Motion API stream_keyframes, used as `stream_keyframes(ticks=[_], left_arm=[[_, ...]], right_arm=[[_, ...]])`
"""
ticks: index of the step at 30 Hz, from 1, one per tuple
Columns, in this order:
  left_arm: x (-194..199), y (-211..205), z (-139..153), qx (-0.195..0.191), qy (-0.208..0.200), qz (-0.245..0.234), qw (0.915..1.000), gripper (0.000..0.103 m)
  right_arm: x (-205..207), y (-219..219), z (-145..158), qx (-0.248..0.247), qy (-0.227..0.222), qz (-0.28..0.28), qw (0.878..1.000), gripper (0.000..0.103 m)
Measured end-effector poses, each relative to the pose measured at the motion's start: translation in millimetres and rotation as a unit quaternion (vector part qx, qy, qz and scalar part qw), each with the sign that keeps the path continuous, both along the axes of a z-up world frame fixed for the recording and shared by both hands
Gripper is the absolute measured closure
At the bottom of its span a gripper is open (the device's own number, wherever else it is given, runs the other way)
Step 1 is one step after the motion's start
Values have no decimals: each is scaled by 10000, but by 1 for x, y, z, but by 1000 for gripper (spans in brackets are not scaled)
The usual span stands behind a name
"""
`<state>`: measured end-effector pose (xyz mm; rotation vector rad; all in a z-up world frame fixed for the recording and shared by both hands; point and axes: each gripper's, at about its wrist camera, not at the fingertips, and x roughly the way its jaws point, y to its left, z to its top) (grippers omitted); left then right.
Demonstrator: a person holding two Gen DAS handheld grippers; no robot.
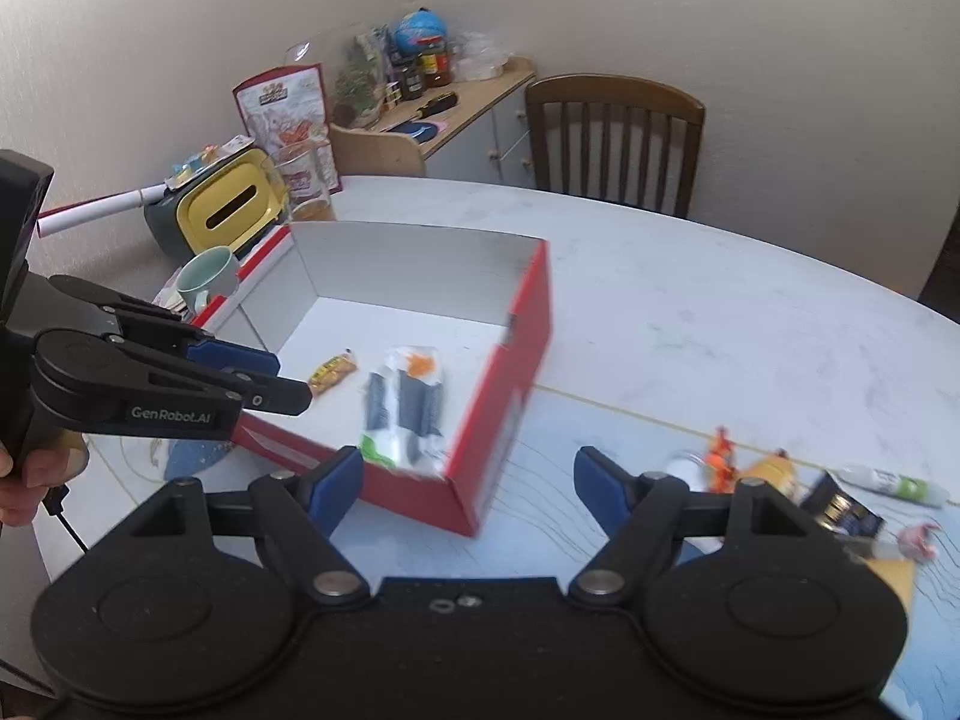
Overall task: Organize objects
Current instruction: 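Move both grippers back over the table toward the cotton-swab pack and cushion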
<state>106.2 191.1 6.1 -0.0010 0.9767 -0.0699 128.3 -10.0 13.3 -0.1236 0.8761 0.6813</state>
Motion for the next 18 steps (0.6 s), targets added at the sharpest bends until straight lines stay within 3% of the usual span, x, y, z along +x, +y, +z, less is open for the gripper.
stream_keyframes(ticks=[1,3,8,18], left_arm=[[-2,-7,1,15,-33,-18,10000,63],[-5,-22,3,48,-129,-55,9999,39],[-8,-60,4,16,-210,-165,9996,39],[-7,-139,-2,-5,-434,-488,9979,24]], right_arm=[[-2,-8,1,12,-33,-35,10000,24],[-5,-26,3,47,-101,-111,9999,20],[-13,-71,7,136,-198,-309,9992,16],[-26,-166,-1,53,-439,-881,9951,6]])
